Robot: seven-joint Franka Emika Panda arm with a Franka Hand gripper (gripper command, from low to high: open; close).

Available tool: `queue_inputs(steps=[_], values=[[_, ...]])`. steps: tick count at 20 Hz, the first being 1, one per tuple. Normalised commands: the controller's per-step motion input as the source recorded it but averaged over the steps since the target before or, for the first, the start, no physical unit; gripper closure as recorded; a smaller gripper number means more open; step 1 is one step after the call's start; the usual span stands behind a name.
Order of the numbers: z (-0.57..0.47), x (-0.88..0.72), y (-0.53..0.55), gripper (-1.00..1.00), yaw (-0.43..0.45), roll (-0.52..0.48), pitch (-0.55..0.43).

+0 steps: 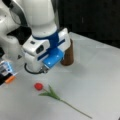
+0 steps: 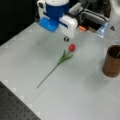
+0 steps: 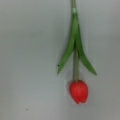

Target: Flower insertion into a vase

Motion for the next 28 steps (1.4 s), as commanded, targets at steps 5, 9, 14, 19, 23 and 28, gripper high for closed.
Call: queue_inputs(steps=[5,9,14,19,23,28], values=[[-0.23,-0.02,-0.09,-1.00,0.133,-0.130,-0.030],[-0.42,-0.03,-0.10,-1.00,0.136,-0.161,-0.034],[-0.34,-0.11,-0.08,-1.00,0.141,-0.116,-0.053],[-0.28,-0.13,-0.08,-1.00,0.163,-0.067,-0.070],[-0.36,-0.12,-0.08,-1.00,0.154,-0.089,-0.086],[-0.30,-0.11,-0.06,-1.00,0.153,-0.082,-0.046]])
